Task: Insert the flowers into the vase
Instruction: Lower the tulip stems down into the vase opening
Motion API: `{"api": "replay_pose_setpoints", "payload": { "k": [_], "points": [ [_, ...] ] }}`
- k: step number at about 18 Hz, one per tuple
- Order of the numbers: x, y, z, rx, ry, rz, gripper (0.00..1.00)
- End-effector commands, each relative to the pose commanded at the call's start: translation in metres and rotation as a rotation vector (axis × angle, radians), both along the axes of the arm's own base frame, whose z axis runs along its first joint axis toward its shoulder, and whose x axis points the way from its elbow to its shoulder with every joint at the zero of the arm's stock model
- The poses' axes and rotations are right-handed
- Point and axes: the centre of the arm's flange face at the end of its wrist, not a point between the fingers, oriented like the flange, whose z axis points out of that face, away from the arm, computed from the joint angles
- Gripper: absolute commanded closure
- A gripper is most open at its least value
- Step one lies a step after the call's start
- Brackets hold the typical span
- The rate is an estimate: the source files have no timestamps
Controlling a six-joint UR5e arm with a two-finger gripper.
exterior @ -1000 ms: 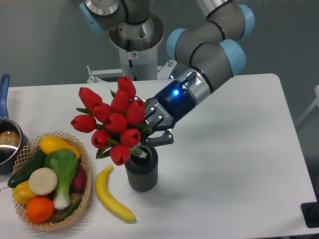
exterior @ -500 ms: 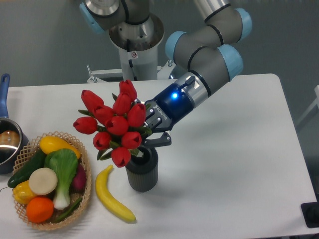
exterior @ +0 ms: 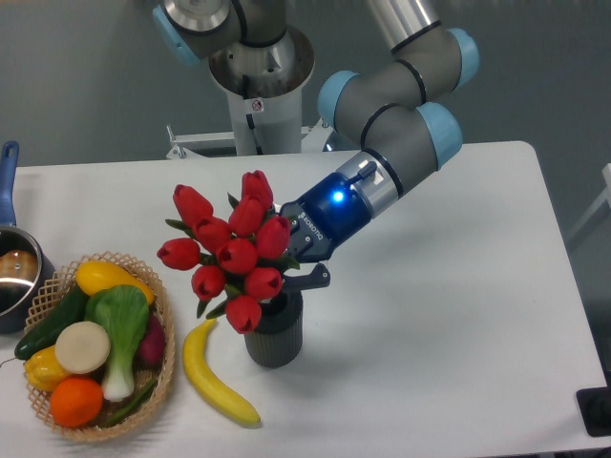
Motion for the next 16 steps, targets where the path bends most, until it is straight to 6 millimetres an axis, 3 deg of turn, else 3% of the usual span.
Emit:
{"api": "replay_pose_setpoints", "payload": {
  "k": [7,16],
  "points": [
    [-0.006,-0.012,-0.026,-0.001,0.005,0.015,0.75],
    [-0.008,-0.013,-0.06,-0.021,-0.03,0.015,0.75]
  ]
}}
